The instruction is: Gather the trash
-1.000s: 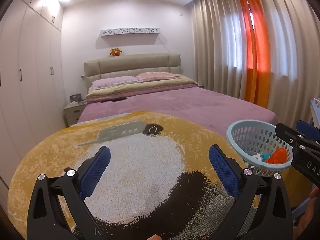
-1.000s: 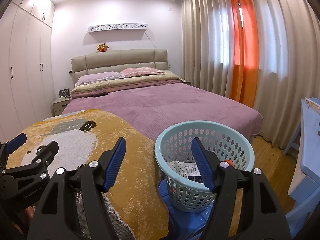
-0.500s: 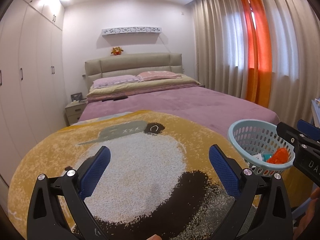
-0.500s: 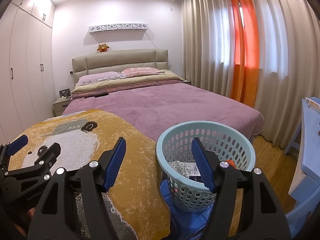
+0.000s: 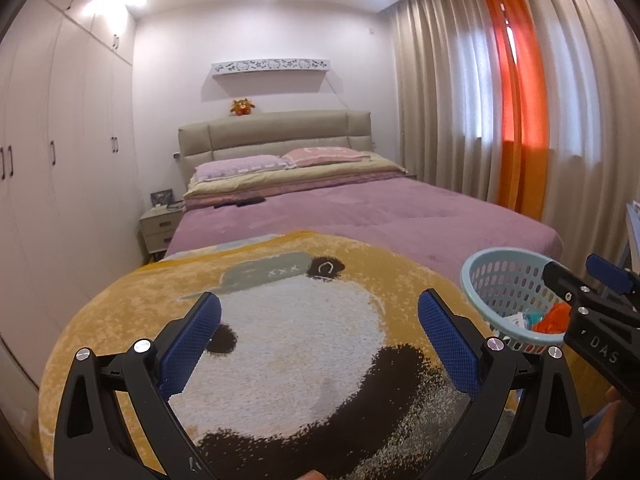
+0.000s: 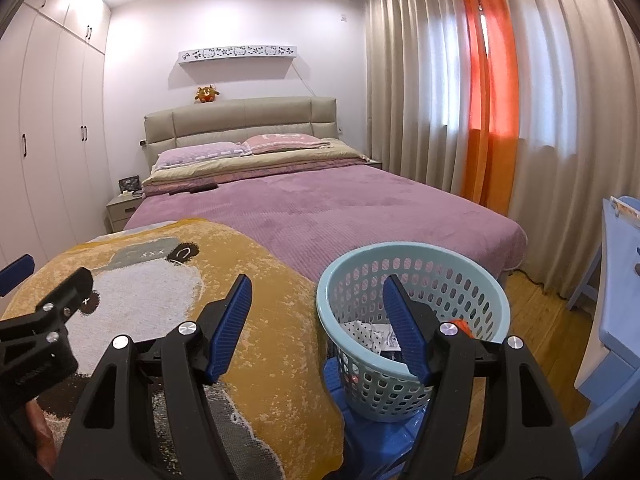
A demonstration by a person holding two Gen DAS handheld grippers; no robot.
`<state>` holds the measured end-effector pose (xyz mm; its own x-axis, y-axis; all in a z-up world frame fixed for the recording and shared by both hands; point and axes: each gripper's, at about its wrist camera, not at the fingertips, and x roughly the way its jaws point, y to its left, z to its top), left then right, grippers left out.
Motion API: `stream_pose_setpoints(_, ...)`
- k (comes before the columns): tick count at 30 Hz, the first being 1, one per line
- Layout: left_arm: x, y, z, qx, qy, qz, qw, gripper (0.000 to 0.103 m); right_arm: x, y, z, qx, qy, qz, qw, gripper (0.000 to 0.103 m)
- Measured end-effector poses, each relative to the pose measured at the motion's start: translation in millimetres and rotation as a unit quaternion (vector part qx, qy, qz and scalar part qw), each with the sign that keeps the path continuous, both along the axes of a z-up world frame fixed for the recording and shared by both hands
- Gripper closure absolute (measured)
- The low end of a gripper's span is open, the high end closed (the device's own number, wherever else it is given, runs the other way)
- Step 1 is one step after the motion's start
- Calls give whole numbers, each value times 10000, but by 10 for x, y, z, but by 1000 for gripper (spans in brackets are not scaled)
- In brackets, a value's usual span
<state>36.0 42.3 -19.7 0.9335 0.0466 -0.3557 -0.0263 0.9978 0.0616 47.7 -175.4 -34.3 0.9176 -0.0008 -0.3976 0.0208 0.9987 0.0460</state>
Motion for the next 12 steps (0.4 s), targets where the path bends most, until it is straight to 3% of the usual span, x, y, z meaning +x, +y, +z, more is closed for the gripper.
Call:
stream_pose_setpoints(4, -82, 70, 48, 147, -63, 112, 9998, 7, -62, 72, 53, -31, -51, 49, 10000, 39)
stream_pose_setpoints(8, -141, 188, 100, -28, 65, -58, 10000, 7, -102, 189, 110, -119, -94, 138, 9998, 39)
stream_pose_setpoints(12, -224, 322, 151, -100, 7, 107, 9999, 7, -122, 326, 182, -153, -132, 276, 9994, 39)
